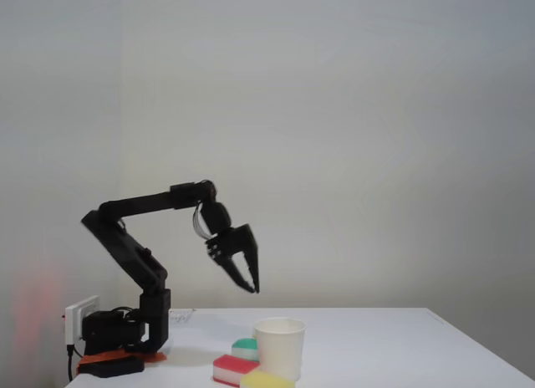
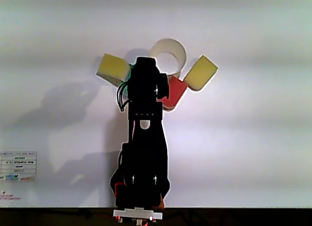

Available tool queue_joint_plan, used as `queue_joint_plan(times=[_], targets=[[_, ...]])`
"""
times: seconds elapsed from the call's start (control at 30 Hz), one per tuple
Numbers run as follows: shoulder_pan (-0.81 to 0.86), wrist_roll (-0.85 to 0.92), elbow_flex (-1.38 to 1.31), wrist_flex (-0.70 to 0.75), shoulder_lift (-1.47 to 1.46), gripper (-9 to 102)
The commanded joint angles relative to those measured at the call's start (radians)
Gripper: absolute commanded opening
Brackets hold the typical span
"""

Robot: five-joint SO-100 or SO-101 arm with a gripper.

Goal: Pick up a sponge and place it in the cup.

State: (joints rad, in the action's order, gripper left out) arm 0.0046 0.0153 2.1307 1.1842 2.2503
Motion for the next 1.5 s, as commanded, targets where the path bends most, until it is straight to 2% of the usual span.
queue_joint_plan(times=[0.0, 0.23, 0.5, 0.67, 0.93, 1.17, 1.47], targets=[[-0.031, 0.009, -0.167, 0.04, -0.1, 0], [-0.123, -0.086, -0.416, 0.132, -0.325, 0], [-0.215, -0.221, -0.416, 0.121, -0.399, 0], [-0.25, -0.278, -0.402, 0.08, -0.46, 0], [-0.247, -0.281, -0.354, -0.044, -0.552, 1], [-0.229, -0.264, -0.275, -0.077, -0.546, 4], [-0.186, -0.216, -0.178, -0.144, -0.518, 31]])
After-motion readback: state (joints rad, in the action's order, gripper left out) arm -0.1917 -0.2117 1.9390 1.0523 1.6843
